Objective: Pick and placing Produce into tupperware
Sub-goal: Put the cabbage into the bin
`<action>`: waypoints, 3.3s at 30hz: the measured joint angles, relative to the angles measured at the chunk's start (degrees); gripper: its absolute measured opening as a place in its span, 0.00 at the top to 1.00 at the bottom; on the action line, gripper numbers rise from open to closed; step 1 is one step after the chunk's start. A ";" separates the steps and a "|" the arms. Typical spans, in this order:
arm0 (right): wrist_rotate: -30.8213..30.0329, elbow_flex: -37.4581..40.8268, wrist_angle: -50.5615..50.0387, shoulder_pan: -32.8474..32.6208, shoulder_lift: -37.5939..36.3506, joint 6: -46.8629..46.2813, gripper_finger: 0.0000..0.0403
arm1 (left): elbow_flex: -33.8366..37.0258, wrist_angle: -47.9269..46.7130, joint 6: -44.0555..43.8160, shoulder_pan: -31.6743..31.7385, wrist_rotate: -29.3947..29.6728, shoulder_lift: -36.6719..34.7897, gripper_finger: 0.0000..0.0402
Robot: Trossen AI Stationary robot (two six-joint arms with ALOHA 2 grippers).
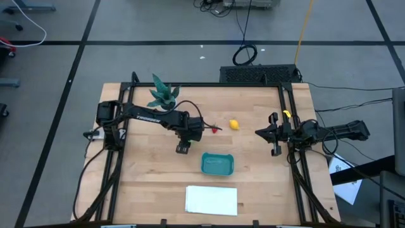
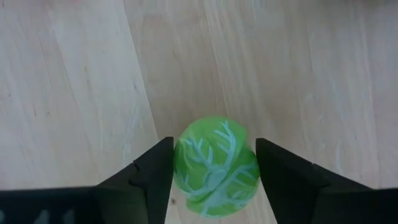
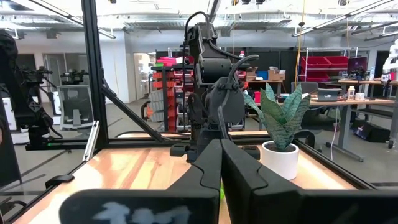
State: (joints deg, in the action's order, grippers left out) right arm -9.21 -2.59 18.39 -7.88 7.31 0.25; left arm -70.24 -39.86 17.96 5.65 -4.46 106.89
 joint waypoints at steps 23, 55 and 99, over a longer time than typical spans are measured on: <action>0.00 0.02 0.09 0.01 0.00 0.16 1.00 | -10.89 -10.18 1.49 0.00 3.62 0.13 0.49; 0.00 0.00 0.00 0.02 0.00 -0.04 1.00 | -24.08 -20.87 4.46 2.02 4.55 -0.18 0.51; 0.02 0.00 0.39 0.02 0.07 -0.04 1.00 | -24.06 4.39 -4.71 -10.73 -0.62 -2.80 0.51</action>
State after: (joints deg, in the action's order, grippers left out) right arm -9.19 -2.59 18.79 -7.86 7.38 0.21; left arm -94.30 -35.47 13.25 -5.08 -5.08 104.09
